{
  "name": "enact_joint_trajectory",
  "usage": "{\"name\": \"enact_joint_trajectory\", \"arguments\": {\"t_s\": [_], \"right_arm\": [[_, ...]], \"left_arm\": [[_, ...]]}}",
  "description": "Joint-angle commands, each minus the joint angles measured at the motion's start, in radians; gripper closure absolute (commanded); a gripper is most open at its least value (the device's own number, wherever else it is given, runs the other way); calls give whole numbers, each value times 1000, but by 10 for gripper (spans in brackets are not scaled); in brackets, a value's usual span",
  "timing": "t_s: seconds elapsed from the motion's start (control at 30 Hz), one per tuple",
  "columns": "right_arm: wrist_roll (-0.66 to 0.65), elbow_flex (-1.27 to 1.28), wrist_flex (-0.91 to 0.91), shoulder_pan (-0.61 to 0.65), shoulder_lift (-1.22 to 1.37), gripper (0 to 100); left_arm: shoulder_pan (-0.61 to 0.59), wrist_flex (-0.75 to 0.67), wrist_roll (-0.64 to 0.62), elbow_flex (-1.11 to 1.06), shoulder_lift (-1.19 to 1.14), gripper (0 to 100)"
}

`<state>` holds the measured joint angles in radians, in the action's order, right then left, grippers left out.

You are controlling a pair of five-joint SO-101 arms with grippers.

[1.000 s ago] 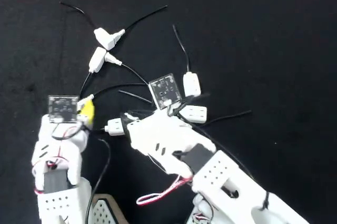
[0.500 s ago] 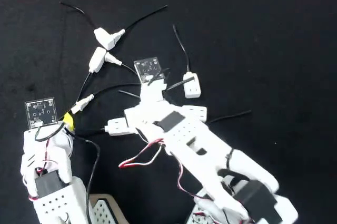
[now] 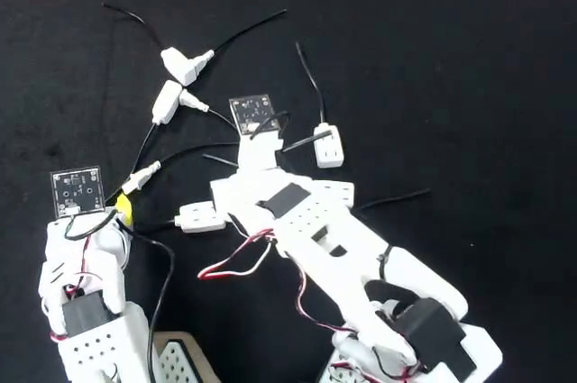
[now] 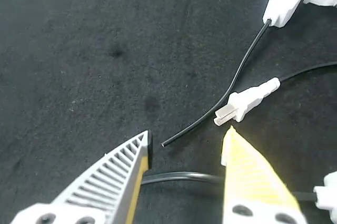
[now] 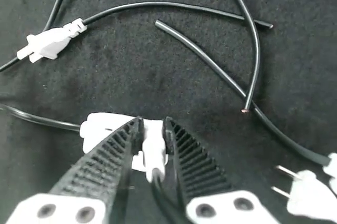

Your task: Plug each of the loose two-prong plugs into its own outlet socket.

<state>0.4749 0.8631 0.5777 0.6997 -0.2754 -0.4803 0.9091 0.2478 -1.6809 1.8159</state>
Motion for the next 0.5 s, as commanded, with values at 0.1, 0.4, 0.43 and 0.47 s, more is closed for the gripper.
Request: {"name": "enact_joint_trajectory", "arguments": {"t_s": [0.1,0.4,0.43,0.47], "right_arm": [[160,-67,91,5,-96,986],[221,-82,28,31,48,986],[221,-82,28,31,48,986],[222,-82,28,31,47,986]], "left_arm": [[5,3,5,-18,3,774],[4,3,5,-18,3,774],[4,3,5,-18,3,774],[4,3,5,-18,3,774]]}}
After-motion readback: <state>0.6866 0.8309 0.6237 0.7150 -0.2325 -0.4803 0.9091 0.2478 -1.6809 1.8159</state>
